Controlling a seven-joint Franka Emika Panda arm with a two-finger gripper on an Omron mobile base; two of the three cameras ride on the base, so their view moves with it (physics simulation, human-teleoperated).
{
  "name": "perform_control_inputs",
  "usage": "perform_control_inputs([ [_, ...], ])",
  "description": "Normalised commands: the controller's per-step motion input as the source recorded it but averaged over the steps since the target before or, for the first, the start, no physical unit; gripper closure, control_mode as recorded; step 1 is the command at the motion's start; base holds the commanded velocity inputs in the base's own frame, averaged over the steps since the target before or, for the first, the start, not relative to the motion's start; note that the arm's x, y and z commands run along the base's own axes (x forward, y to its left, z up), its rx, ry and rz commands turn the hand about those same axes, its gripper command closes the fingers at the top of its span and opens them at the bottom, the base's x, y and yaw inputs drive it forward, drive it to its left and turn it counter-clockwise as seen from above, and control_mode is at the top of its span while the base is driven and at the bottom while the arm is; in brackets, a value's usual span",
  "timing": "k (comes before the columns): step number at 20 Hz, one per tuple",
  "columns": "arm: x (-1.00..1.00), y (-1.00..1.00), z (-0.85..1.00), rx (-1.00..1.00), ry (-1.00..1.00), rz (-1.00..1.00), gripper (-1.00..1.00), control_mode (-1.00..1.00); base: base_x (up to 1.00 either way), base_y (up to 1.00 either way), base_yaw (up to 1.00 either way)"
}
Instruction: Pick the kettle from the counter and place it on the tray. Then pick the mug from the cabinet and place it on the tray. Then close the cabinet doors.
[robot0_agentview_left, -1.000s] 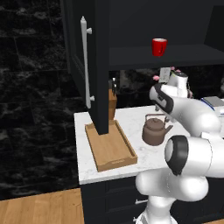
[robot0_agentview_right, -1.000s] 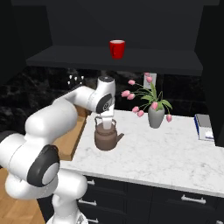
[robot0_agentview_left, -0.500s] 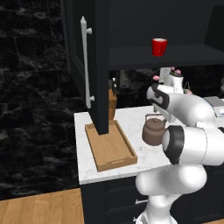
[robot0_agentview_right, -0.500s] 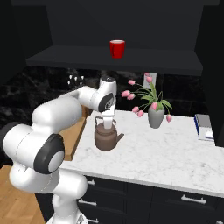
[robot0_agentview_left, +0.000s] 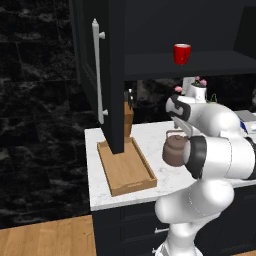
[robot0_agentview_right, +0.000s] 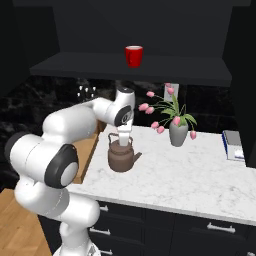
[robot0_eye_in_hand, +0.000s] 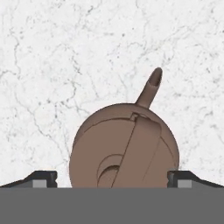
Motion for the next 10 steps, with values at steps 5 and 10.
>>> perform_control_inputs([
  [5,0.10,0.00,-0.13,0.00,0.05,-0.02,-1.00,-1.00,0.00,0.00,0.00],
  [10,0.02,0.00,-0.17,0.00,0.05,-0.01,1.00,-1.00,0.00,0.00,0.00],
])
